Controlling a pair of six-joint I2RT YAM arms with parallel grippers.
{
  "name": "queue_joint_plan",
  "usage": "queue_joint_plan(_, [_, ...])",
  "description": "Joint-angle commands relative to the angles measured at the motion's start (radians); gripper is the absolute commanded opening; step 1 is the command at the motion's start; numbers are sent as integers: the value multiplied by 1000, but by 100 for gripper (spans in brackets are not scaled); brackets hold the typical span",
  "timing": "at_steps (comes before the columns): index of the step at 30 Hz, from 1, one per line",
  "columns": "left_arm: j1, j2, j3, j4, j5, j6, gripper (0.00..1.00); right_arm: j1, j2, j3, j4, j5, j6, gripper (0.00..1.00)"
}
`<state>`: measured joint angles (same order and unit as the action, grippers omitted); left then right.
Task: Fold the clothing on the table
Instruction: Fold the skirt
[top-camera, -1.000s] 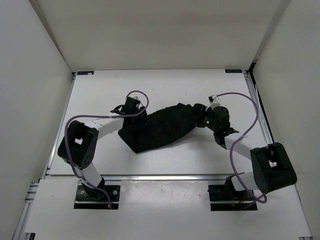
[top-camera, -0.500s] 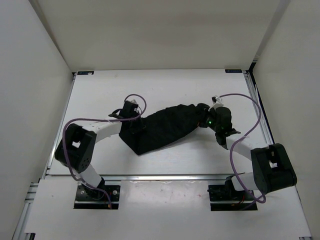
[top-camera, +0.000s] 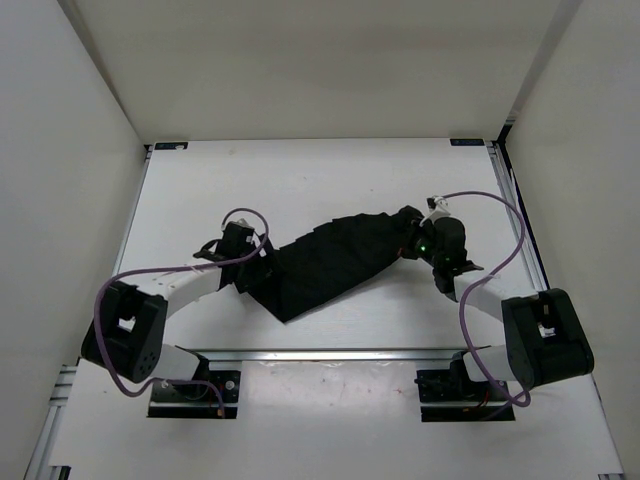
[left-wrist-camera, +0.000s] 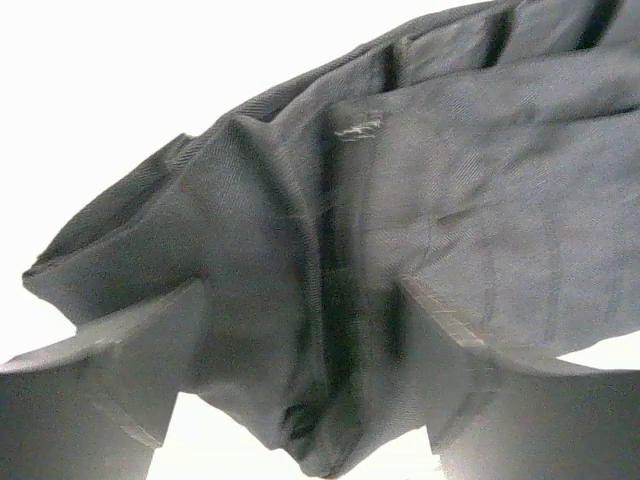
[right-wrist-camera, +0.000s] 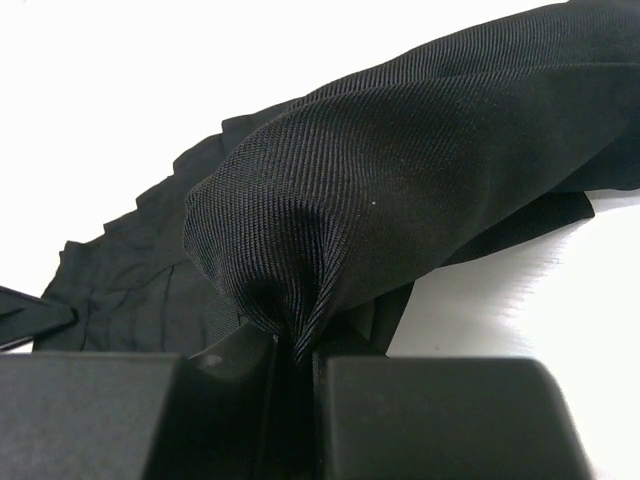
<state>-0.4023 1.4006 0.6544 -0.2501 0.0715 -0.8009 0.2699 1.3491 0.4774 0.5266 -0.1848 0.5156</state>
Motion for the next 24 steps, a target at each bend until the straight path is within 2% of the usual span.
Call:
queue_joint_plan(1, [20,-28,-1,-41,-27,-20,99,0,-31,-19,59,33,-25,0])
queue_joint_plan(8, [33,-193,46,-58,-70,-78,99,-9,-34,-48,79,18,-55,0])
queue_joint_plan(15, [-122,-105,209,-61,-41,-121,99,-17,-30,-63,87,-8,-77,0])
queue_joint_plan(20, [-127,-74,151,58,83,-167,99,-20,-31,-51,87,-15,-86,0])
queue_joint_plan(24, [-119,-74,71,113,137,-199,89,-14,-30,-43,89,-16,-88,0])
